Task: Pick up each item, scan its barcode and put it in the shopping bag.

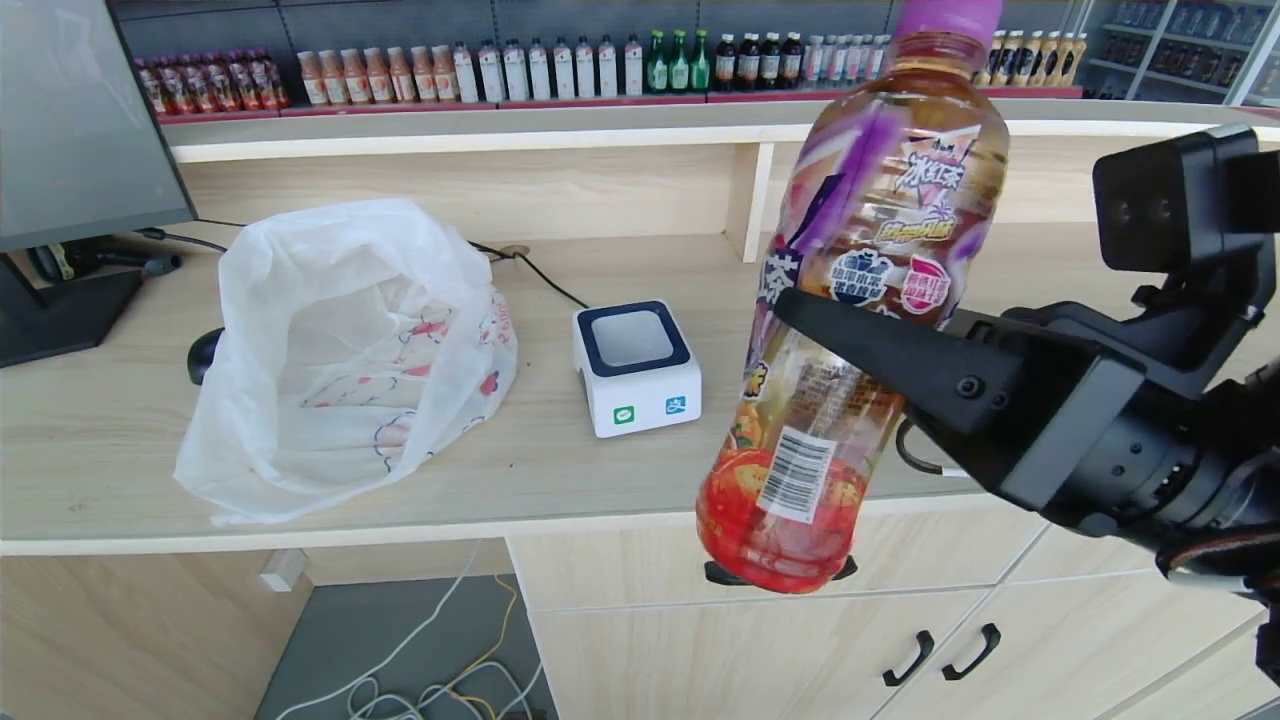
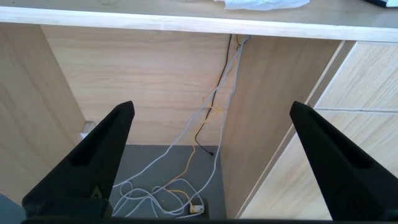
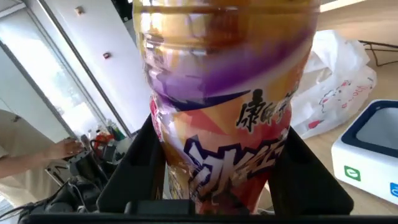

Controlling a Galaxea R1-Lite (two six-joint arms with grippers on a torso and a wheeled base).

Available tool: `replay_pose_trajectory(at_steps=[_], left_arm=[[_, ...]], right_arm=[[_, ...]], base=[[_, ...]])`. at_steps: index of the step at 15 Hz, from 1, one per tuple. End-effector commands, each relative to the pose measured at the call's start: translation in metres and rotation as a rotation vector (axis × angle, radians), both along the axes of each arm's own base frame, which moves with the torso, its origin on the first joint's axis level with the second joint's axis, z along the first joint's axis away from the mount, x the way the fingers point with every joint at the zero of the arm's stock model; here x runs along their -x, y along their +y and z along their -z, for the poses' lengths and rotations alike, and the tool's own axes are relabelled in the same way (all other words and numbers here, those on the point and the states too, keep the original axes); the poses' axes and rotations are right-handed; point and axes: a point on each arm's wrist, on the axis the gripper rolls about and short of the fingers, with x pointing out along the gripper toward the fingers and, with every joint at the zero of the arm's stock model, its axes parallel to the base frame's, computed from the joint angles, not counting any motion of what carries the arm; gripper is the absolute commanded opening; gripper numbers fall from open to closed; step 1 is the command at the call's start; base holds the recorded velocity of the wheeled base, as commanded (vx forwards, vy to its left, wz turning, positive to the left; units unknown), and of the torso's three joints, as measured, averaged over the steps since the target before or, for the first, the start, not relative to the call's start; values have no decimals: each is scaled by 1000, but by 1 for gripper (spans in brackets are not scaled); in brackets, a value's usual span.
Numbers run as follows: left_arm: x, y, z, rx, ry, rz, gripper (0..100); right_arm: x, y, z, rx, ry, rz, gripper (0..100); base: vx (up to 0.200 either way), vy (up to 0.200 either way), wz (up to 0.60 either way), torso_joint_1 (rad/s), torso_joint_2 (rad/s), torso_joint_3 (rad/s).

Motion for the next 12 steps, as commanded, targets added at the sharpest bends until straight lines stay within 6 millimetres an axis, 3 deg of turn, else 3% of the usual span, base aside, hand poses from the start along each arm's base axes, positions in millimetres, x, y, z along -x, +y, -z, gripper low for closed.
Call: replay_pose_trajectory(at_steps=[1, 2, 5, 8, 12], left_arm=[[0, 0, 0, 0, -1, 0, 100], [0, 0, 0, 0, -1, 0, 100], [0, 0, 0, 0, -1, 0, 100], [0, 0, 0, 0, -1, 0, 100], [0, 0, 0, -1, -1, 0, 100]], right_arm=[[-3, -1, 9, 45, -47, 150, 0], [-6, -1, 11, 87, -110, 319, 0], [0, 4, 15, 142, -151, 573, 0], [12, 9, 9, 138, -138, 740, 0], [13, 3, 6, 141, -149, 912, 0]], base=[[0, 0, 0, 0, 0, 0], [0, 0, 0, 0, 0, 0], [0, 0, 0, 0, 0, 0], [0, 0, 0, 0, 0, 0], [0, 0, 0, 0, 0, 0]])
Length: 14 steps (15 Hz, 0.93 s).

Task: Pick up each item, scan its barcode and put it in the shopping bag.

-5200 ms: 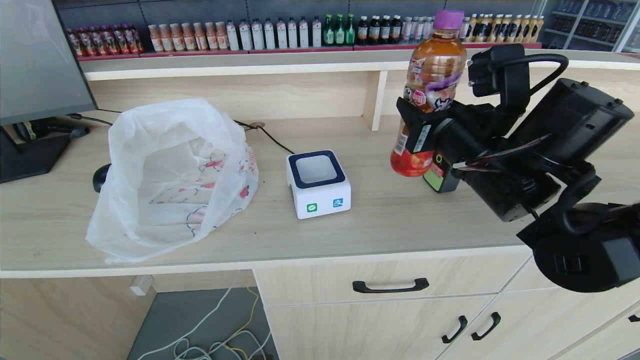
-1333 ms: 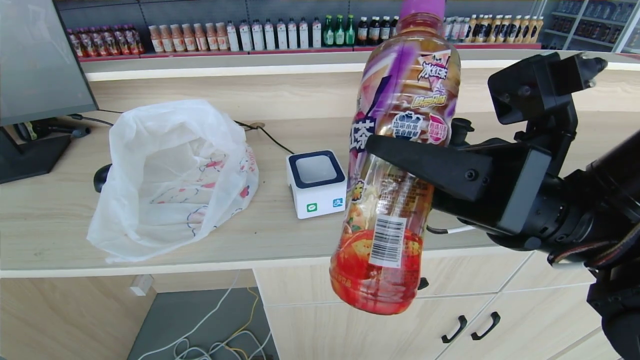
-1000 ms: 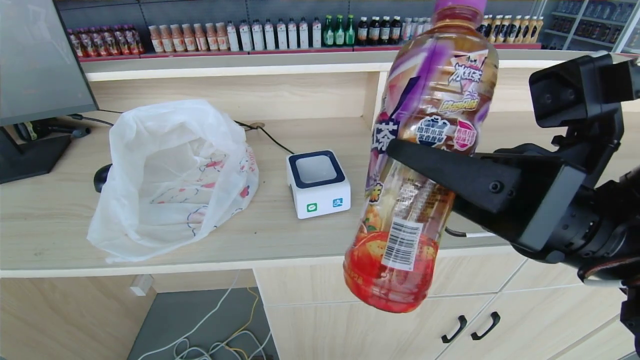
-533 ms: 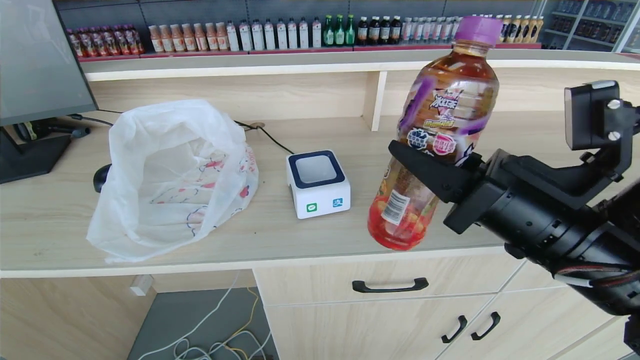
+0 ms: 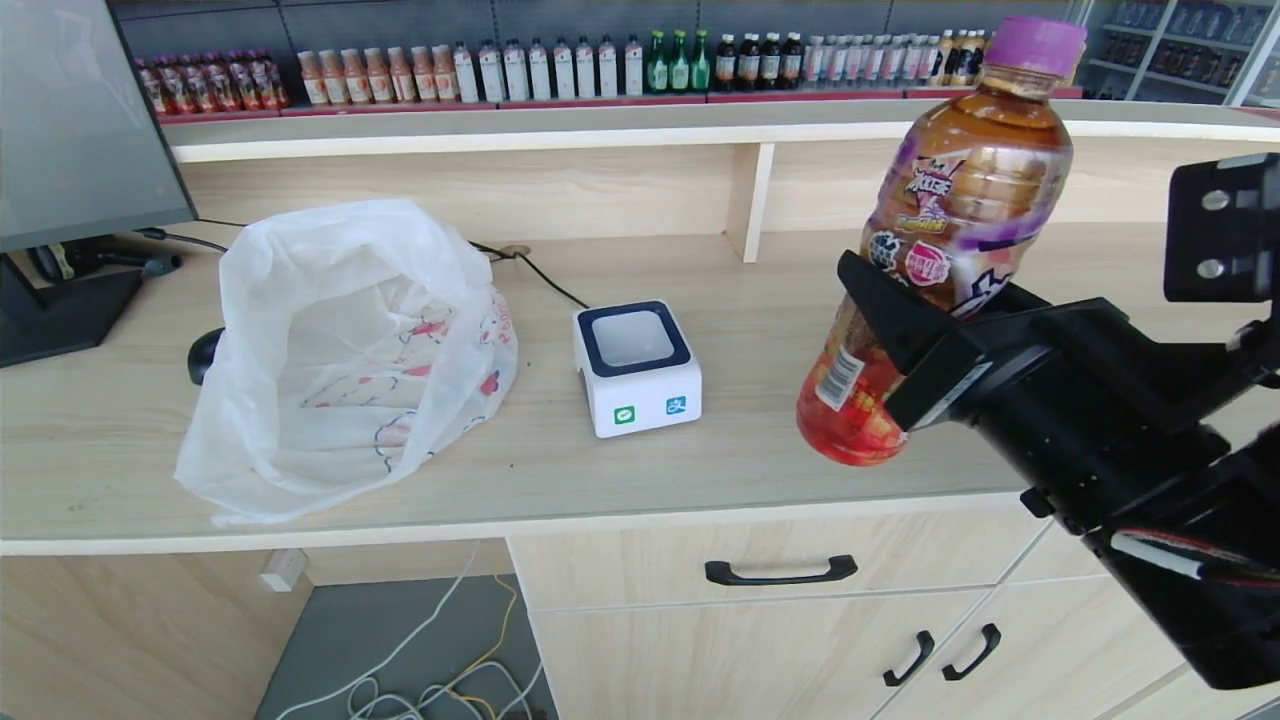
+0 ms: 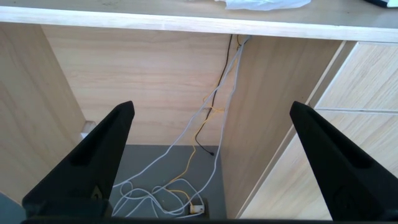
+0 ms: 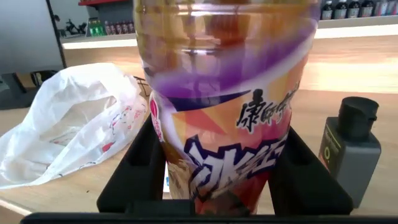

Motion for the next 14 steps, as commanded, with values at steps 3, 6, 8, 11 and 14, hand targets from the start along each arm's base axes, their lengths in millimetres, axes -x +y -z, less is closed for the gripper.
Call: replay_pose_trajectory(at_steps=[3, 6, 8, 11, 14], left_arm=[[0, 0, 0, -1, -1, 0, 100], [0, 0, 0, 2, -1, 0, 100], [0, 0, 0, 1, -1, 0, 100], [0, 0, 0, 1, -1, 0, 100], [0, 0, 0, -1, -1, 0, 100]], right_arm=[[0, -1, -2, -11, -7, 21, 0], [-4, -3, -1, -41, 8, 20, 0], [-6, -3, 2, -48, 22, 17, 0], [-26, -7, 2, -39, 16, 64, 0], [-31, -2, 0, -40, 7, 60, 0]], base=[[0, 0, 0, 0, 0, 0], [0, 0, 0, 0, 0, 0], [0, 0, 0, 0, 0, 0], [0, 67, 0, 4, -2, 2], [0, 200, 0, 1, -2, 2]])
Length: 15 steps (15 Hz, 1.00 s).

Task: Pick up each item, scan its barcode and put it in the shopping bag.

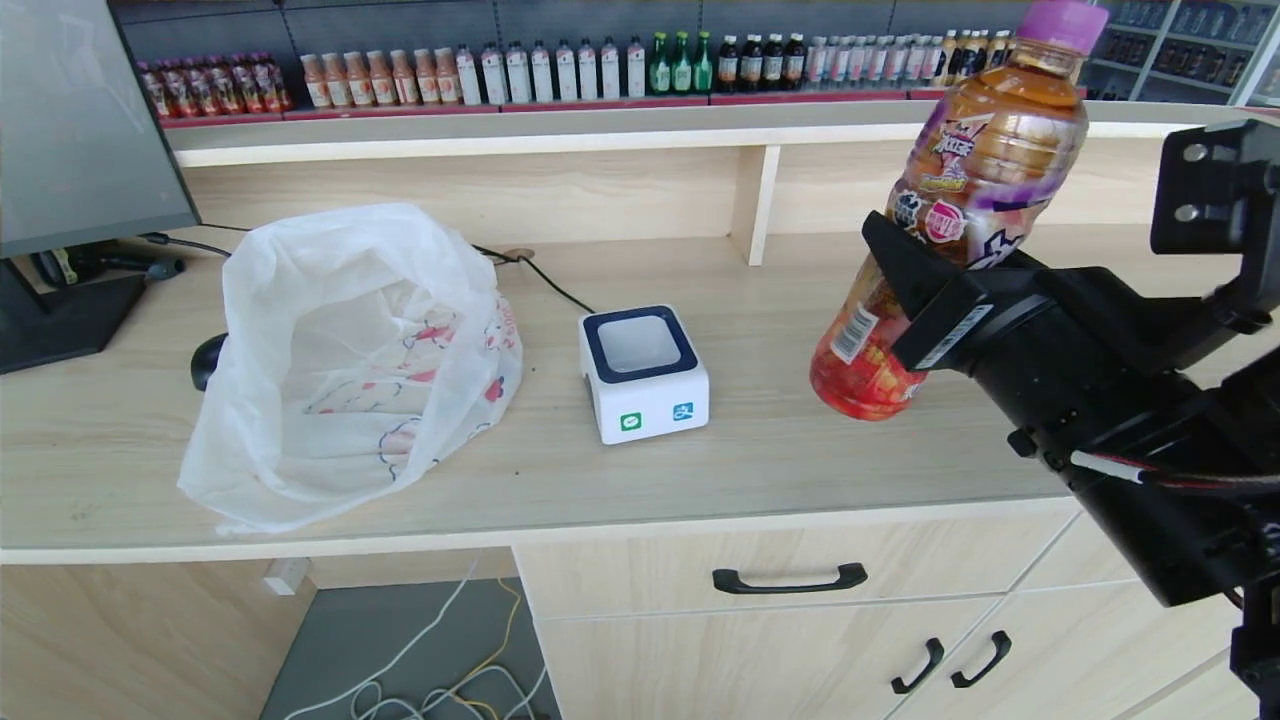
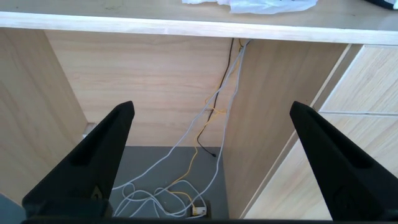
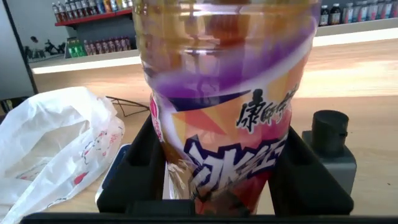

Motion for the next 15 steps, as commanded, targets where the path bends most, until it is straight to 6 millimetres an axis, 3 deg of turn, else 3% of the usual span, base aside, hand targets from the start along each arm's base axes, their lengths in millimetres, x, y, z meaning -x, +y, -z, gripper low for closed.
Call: replay_pose_trajectory(at_steps=[1, 10, 14, 15], left_arm=[[0, 0, 0, 1, -1, 0, 100], [0, 0, 0, 2, -1, 0, 100], [0, 0, 0, 1, -1, 0, 100], [0, 0, 0, 1, -1, 0, 100]], right_arm=[[-4, 4, 8, 21, 27, -5, 0], [-11, 10, 4, 8, 12, -4, 0], [-11, 13, 1, 56, -15, -5, 0], [-13, 15, -7, 76, -55, -11, 0]], base=[[0, 200, 0, 7, 7, 2], [0, 200, 0, 2, 1, 2], [0, 0, 0, 0, 0, 0], [0, 0, 0, 0, 0, 0]])
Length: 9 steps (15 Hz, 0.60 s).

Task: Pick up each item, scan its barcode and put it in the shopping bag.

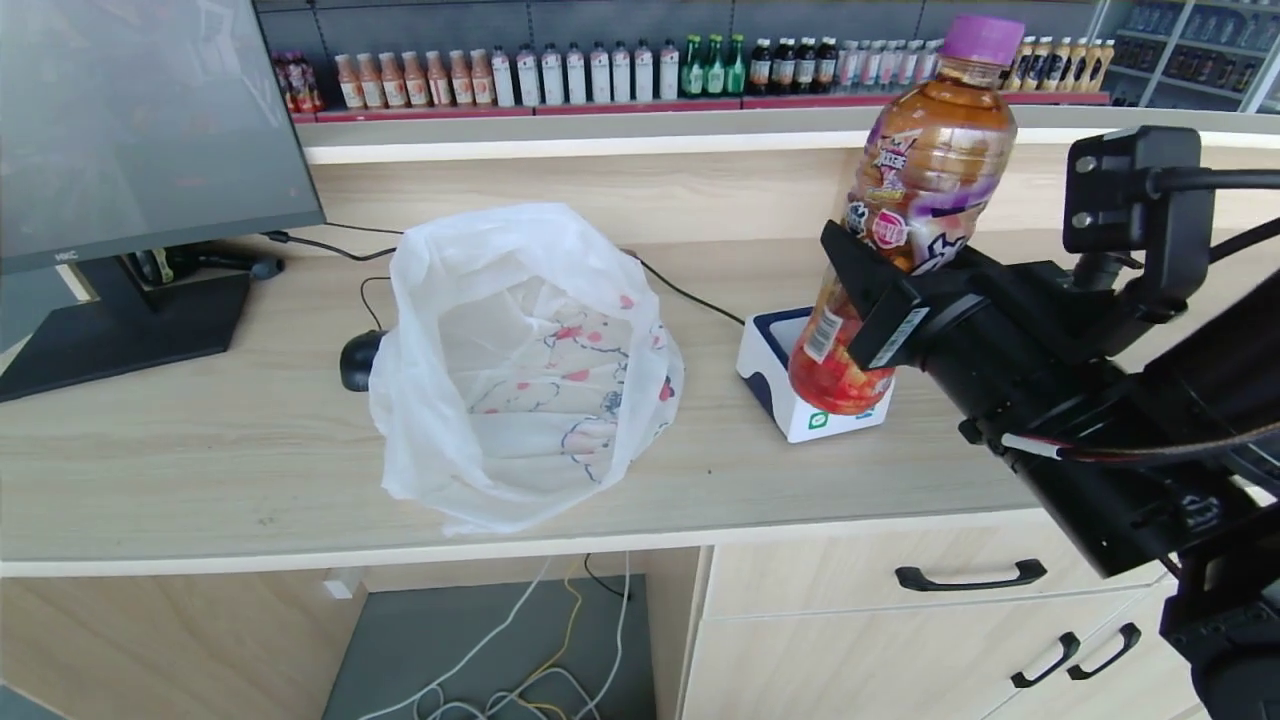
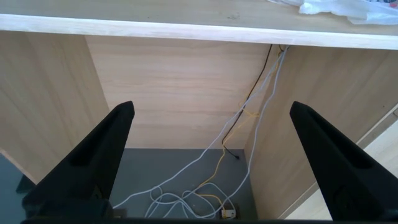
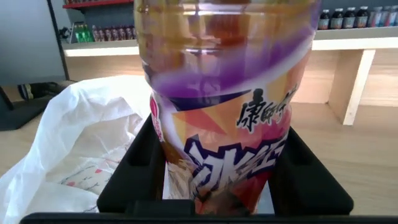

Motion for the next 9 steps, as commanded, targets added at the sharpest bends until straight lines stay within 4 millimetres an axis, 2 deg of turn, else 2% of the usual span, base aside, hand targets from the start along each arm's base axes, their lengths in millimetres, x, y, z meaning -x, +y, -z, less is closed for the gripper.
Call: replay_pose_trajectory(at_steps=[1, 5, 9], left_arm=[[0, 0, 0, 0, -1, 0, 100], [0, 0, 0, 0, -1, 0, 100], [0, 0, 0, 0, -1, 0, 100]], right_arm=[[-3, 5, -10, 7, -34, -9, 0], [-14, 11, -35, 93, -87, 44, 0], [-19, 17, -35, 231, -144, 76, 0]], base=[[0, 0, 0, 0, 0, 0], [0, 0, 0, 0, 0, 0], [0, 0, 0, 0, 0, 0]])
